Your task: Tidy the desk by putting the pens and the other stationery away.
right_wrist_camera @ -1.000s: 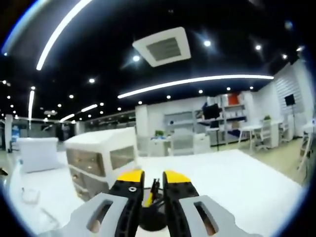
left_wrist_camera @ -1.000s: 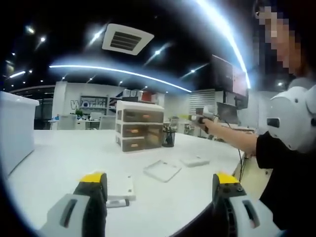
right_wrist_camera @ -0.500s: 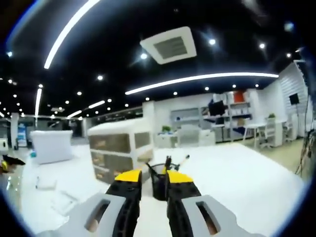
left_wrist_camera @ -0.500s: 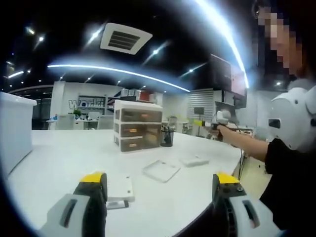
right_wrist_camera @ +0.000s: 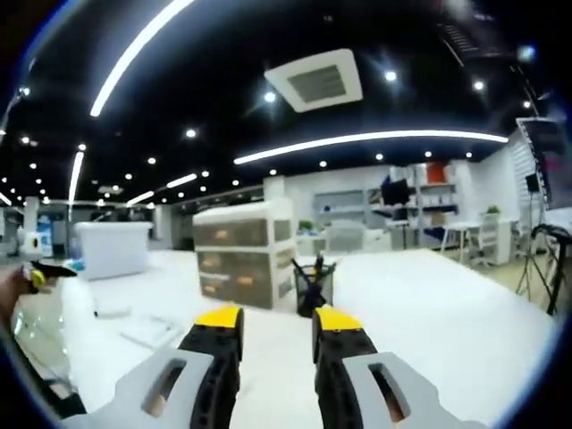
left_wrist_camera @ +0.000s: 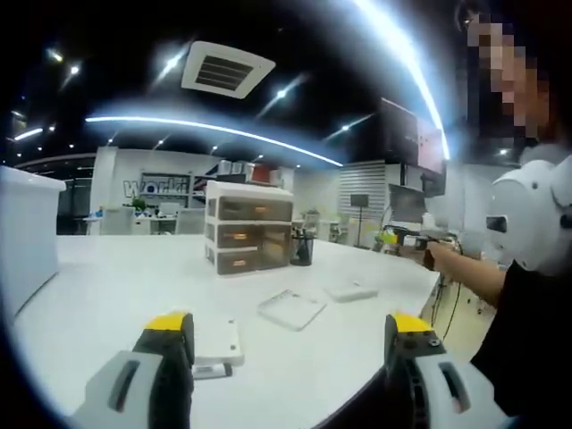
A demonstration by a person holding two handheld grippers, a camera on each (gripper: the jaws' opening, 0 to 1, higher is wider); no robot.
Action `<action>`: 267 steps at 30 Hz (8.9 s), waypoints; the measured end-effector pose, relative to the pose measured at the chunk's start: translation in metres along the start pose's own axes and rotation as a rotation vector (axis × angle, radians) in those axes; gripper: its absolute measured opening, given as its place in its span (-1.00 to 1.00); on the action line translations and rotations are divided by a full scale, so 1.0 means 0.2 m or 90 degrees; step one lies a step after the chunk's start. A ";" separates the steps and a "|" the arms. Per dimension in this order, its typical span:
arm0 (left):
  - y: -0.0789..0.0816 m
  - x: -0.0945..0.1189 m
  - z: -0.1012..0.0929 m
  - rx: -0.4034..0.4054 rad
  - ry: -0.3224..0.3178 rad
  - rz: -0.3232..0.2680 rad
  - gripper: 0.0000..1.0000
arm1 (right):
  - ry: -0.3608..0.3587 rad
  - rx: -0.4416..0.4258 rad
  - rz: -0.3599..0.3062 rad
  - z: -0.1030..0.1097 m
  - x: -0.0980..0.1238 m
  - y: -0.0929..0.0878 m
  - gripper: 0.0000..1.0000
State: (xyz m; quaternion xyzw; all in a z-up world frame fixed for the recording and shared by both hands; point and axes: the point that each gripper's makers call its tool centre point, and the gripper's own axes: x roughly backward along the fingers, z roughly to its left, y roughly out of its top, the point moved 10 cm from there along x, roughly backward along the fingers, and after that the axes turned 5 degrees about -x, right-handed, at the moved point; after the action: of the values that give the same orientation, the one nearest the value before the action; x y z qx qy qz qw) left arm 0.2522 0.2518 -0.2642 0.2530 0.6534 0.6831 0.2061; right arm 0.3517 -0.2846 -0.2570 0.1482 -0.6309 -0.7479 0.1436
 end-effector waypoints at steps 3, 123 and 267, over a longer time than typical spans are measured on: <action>0.01 0.00 0.00 -0.003 -0.002 -0.001 0.73 | -0.007 -0.002 0.004 0.03 0.08 -0.03 -0.38; -0.13 0.49 0.22 0.021 0.152 -0.026 0.73 | 0.727 0.452 0.727 2.23 -1.22 -0.61 -0.46; -0.08 0.11 0.08 0.003 0.047 0.034 0.73 | 0.016 -0.036 -0.026 -0.06 -1.08 0.40 -0.85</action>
State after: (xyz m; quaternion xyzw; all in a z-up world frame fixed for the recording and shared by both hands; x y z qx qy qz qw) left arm 0.2436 0.2799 -0.2785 0.2450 0.6550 0.6959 0.1632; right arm 0.5562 -0.2206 -0.1718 0.1663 -0.6047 -0.7662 0.1400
